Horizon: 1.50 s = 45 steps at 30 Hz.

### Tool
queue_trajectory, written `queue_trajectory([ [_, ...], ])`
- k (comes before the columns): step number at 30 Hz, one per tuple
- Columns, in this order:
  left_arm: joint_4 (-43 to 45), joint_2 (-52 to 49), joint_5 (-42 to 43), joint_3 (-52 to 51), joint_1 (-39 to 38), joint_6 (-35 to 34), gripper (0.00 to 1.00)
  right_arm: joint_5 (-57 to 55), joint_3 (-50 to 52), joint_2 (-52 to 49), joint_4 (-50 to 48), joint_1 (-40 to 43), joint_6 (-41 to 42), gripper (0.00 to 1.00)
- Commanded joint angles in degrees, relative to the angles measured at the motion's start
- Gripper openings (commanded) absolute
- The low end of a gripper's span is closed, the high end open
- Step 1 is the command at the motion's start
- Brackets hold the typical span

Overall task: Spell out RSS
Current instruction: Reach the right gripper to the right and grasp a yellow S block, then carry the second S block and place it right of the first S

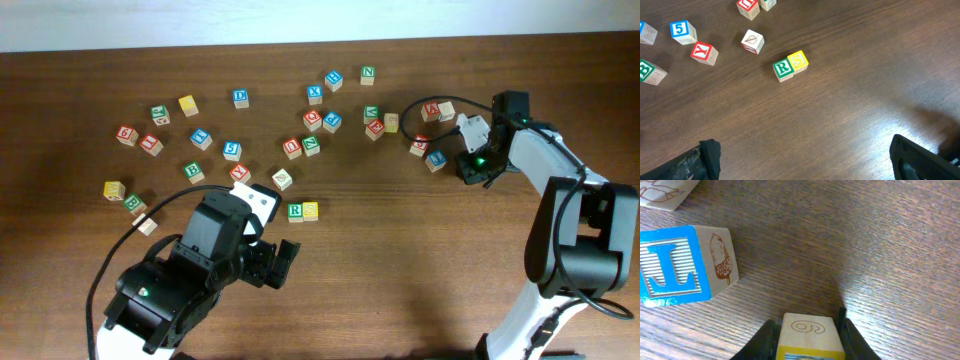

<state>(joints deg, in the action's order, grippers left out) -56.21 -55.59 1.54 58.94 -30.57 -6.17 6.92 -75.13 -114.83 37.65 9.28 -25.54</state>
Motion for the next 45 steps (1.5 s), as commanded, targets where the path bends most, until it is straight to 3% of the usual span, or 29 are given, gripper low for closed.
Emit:
queue_trajectory([
  [1,0.1,0.2,0.4,0.0,0.1,0.9,0.99,0.4,-0.9,-0.8,0.6,-0.3,3.9,0.23],
  [7,0.1,0.2,0.4,0.0,0.1,0.9,0.99,8.7,-2.5,-0.2,3.3,-0.3,9.6,0.19],
  [12,0.1,0.2,0.4,0.0,0.1,0.9,0.99,10.9,-14.6,0.2,18.3,-2.4,12.6,0.14],
  [15,0.1,0.2,0.4,0.0,0.1,0.9,0.99,10.5,-20.1,0.4,23.2,-9.7,14.3,0.14],
  [20,0.1,0.2,0.4,0.0,0.1,0.9,0.99,8.5,-20.8,0.3,18.2,-24.8,24.9,0.14],
  [25,0.1,0.2,0.4,0.0,0.1,0.9,0.99,-9.9,-18.8,-0.5,14.1,-38.7,44.1,0.14],
  [28,0.1,0.2,0.4,0.0,0.1,0.9,1.0,-16.7,-16.1,-1.2,13.3,-42.8,53.2,0.14],
  [31,0.1,0.2,0.4,0.0,0.1,0.9,0.99,-16.6,-12.9,-1.2,12.0,-43.5,58.9,0.11],
  [45,0.1,0.2,0.4,0.0,0.1,0.9,1.0,-14.5,-5.7,-3.1,5.2,-48.2,60.6,0.1],
])
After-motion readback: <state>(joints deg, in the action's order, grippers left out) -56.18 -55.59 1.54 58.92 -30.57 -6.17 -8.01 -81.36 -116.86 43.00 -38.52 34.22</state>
